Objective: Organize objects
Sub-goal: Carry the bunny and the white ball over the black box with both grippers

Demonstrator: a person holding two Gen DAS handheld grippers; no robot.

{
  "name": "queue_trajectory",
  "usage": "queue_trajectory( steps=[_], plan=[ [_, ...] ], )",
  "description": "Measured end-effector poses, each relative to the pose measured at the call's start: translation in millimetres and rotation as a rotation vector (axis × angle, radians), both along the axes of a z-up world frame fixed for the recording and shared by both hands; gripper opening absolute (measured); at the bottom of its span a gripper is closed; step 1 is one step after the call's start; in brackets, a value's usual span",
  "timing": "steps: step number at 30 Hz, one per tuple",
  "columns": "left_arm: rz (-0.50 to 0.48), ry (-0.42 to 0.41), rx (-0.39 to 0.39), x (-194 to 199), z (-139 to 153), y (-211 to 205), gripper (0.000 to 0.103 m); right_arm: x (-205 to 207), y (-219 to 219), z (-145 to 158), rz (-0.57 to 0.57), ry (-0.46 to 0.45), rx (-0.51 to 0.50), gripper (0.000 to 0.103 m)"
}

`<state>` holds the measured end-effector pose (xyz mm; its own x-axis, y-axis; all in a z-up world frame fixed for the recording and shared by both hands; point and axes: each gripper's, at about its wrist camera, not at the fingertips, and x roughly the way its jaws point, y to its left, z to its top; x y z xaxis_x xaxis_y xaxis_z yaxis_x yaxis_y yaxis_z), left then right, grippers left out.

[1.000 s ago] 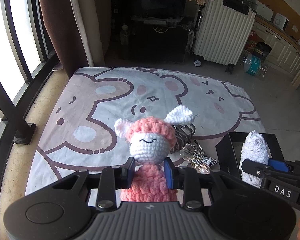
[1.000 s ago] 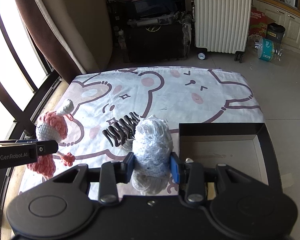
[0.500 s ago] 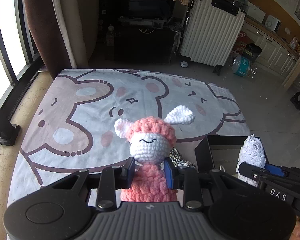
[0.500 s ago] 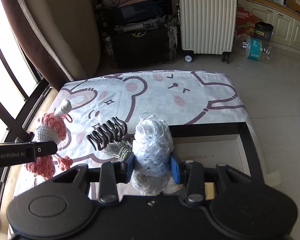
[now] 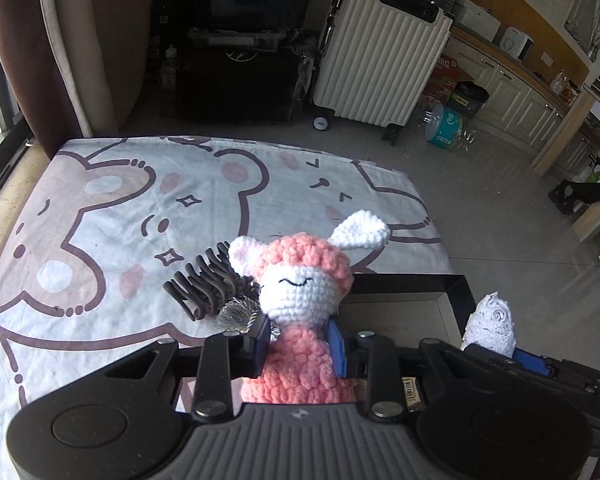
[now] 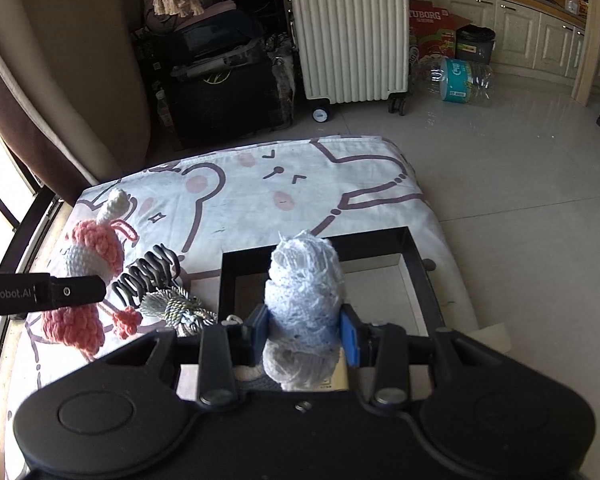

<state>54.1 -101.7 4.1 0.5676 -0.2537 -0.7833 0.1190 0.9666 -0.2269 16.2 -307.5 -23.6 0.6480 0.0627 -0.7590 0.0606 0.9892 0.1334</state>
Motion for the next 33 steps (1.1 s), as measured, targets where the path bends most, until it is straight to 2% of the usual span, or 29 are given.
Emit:
queue_trajectory(
  steps=[12,21,28,33],
  plan=[
    [-0.021,-0.001,-0.051,8.0,-6.4,-29.2,0.032,-2.1,-26.6,-8.2,-0.033,0.004,0.010,0.038],
    [-0.011,0.011,-0.151,12.5,-12.6,-49.5,0.032,-1.5,-39.5,-12.0,-0.049,0.004,0.018,0.038],
    [-0.019,0.085,-0.252,12.5,-31.5,-78.0,0.032,-4.7,-57.0,-9.9,-0.097,-0.011,0.015,0.038],
    [-0.028,0.135,-0.290,11.9,-49.2,-100.3,0.032,-7.4,-71.8,-11.6,-0.133,-0.008,0.009,0.038]
  ],
)
